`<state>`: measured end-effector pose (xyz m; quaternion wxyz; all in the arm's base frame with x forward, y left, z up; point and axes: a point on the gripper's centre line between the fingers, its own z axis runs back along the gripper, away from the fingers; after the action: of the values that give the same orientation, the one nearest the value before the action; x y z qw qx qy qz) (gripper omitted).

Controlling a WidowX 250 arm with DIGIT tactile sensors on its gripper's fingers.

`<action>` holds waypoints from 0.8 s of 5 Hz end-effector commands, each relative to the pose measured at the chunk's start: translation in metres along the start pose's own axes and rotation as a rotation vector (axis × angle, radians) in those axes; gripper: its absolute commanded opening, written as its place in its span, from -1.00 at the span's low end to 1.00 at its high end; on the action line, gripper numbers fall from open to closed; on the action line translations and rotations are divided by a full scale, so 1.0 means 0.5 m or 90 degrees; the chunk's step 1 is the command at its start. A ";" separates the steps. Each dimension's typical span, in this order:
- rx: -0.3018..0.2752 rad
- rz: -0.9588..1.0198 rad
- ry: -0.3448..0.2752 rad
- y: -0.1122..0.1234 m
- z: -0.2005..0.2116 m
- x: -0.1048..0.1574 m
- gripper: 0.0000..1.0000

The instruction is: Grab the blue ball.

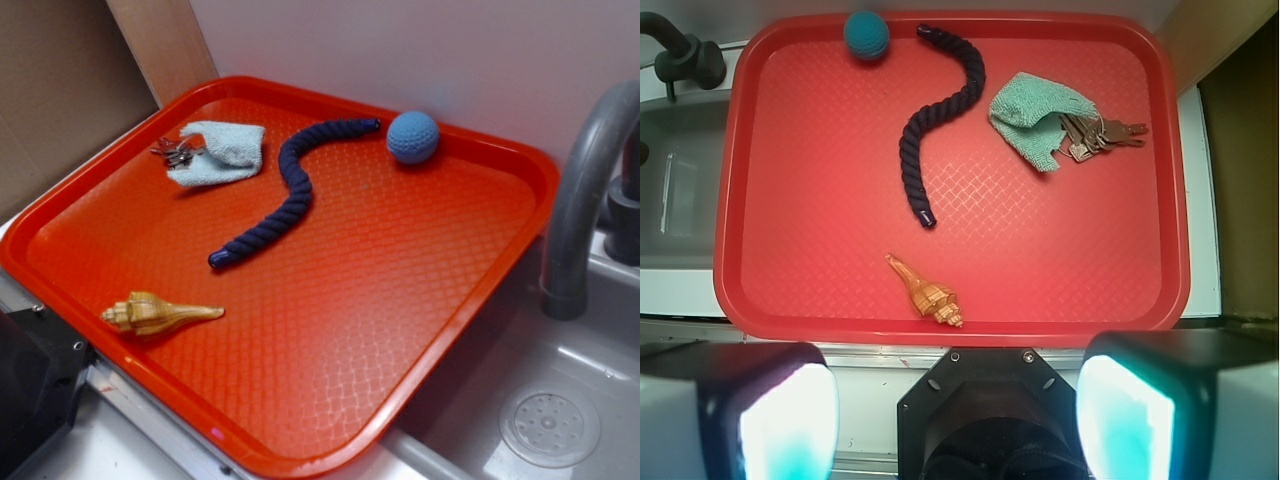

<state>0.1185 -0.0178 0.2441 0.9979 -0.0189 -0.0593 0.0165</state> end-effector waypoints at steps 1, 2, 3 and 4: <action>0.000 0.000 0.000 0.000 0.000 0.000 1.00; 0.045 -0.044 -0.041 -0.023 -0.099 0.088 1.00; 0.078 -0.088 -0.022 -0.044 -0.168 0.176 1.00; 0.000 -0.146 0.014 -0.083 -0.240 0.261 1.00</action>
<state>0.2585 -0.0575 0.1304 0.9944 -0.0053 -0.0272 -0.1018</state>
